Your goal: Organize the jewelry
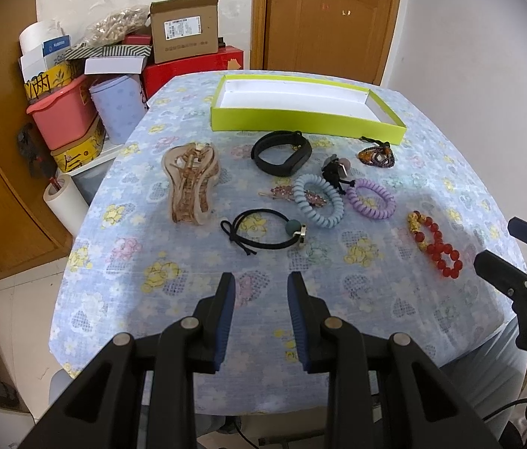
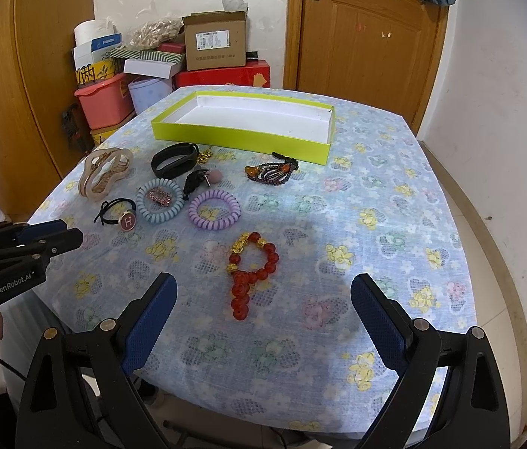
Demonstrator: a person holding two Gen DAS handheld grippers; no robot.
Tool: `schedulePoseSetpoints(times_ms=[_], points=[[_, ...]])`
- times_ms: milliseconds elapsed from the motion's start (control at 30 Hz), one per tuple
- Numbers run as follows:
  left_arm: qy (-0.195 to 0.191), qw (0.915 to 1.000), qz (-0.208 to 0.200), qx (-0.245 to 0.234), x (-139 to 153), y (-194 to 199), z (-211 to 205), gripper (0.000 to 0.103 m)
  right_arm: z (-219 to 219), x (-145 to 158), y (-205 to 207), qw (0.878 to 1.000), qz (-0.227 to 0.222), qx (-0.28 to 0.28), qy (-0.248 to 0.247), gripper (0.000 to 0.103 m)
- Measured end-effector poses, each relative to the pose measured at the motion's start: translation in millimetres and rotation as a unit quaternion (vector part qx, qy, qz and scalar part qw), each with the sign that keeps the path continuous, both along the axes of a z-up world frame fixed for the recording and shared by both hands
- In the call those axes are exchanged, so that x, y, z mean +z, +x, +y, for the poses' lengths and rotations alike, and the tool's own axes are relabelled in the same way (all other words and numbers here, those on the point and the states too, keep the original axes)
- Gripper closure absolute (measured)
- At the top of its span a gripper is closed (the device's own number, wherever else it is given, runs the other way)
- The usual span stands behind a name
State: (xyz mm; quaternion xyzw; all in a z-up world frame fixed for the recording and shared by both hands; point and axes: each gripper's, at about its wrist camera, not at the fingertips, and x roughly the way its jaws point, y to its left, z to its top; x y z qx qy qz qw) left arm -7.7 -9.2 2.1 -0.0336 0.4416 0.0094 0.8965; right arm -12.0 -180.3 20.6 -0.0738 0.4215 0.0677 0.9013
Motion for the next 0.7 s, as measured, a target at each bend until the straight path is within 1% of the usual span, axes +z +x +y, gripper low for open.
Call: schedulePoseSetpoints(times_ms=[233,433,700], points=[[0.002,1.0000,0.001,0.003,-3,2,3,0.073,3,-4,1,1.000,0.004,0.001,0.000,0.008],[-0.001,1.0000,-0.001,0.004,-2,4,5,0.073,0,-6,10,1.000,0.010,0.002,0.001,0.008],[-0.014,0.9996,-0.017,0.019,2,12,17,0.073,0,-11,20,1.000,0.018,0.012,0.005,0.008]])
